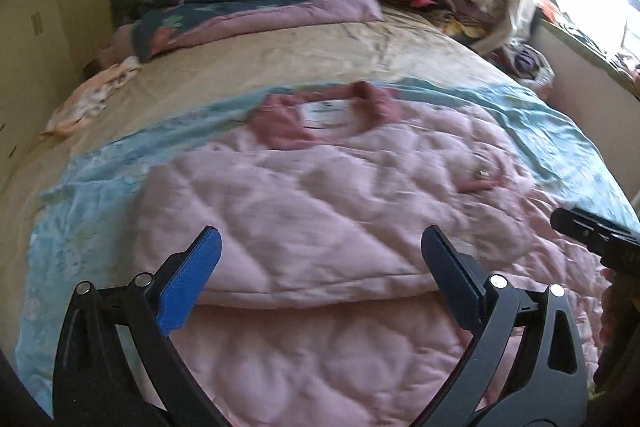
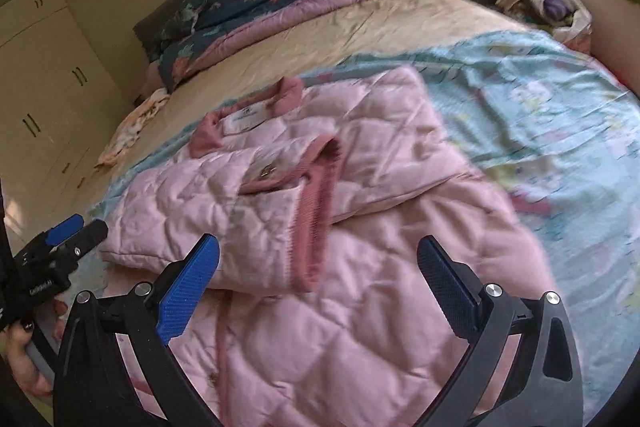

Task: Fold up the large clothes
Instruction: 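Grasp the jacket's trim edge with the right tool and fold it over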

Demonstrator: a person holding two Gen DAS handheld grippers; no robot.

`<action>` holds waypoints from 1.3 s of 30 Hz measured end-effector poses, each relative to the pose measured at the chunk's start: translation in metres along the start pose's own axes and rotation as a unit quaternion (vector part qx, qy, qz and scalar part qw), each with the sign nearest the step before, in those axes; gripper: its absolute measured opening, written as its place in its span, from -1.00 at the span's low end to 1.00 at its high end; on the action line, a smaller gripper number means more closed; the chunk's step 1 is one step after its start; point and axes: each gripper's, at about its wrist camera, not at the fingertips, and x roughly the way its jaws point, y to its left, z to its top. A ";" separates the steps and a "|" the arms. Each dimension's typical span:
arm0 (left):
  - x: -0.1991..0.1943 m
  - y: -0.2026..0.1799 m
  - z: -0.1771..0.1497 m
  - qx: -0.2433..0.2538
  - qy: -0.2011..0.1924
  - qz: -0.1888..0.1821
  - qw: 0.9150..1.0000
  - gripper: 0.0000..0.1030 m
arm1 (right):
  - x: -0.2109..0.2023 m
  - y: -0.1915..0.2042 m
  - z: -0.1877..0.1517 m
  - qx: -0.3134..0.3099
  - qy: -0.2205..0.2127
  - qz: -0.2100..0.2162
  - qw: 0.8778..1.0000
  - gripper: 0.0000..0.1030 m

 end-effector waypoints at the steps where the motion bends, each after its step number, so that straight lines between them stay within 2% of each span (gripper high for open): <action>1: -0.001 0.009 0.000 -0.004 -0.002 0.008 1.000 0.82 | 0.007 0.002 0.000 0.006 0.007 0.004 1.000 0.91; 7: -0.003 0.060 -0.004 -0.044 -0.016 0.019 0.999 0.82 | 0.045 0.008 -0.003 0.047 0.044 0.023 0.998 0.91; 14: 0.011 0.112 -0.009 -0.114 -0.010 0.026 0.993 0.82 | 0.067 0.010 -0.003 0.087 0.042 0.033 0.995 0.90; 15: 0.013 0.117 -0.009 -0.120 -0.010 0.030 0.992 0.82 | 0.068 0.011 -0.004 0.086 0.039 0.034 0.995 0.73; 16: 0.014 0.120 -0.010 -0.124 -0.011 0.031 0.992 0.82 | 0.070 0.011 -0.005 0.085 0.039 0.030 0.995 0.44; 17: 0.016 0.124 -0.009 -0.130 -0.009 0.032 0.991 0.82 | 0.072 0.012 -0.006 0.083 0.041 0.024 0.995 0.34; 19: 0.020 0.129 -0.008 -0.139 -0.008 0.031 0.990 0.82 | 0.071 0.012 -0.008 0.085 0.035 0.013 0.996 -0.09; 21: 0.023 0.134 -0.008 -0.149 -0.008 0.025 0.989 0.82 | 0.062 0.018 -0.007 0.064 0.009 0.016 0.998 -0.50; 22: 0.026 0.135 -0.008 -0.151 -0.006 0.024 0.988 0.82 | 0.055 0.023 -0.005 0.045 -0.007 0.018 0.999 -0.61; 25: 0.032 0.135 -0.006 -0.148 -0.001 0.026 0.989 0.82 | 0.031 0.034 0.011 0.005 -0.056 0.030 0.998 -0.73; 30: 0.036 0.125 -0.001 -0.136 -0.006 0.017 0.990 0.82 | -0.007 0.045 0.048 -0.074 -0.126 0.033 0.989 -0.77; 34: 0.043 0.111 -0.002 -0.115 -0.001 0.006 0.993 0.82 | -0.008 0.040 0.064 -0.105 -0.133 0.008 0.985 -0.77; 39: 0.055 0.094 -0.006 -0.094 0.011 -0.002 0.996 0.82 | 0.021 0.025 0.061 -0.102 -0.102 -0.024 0.989 -0.77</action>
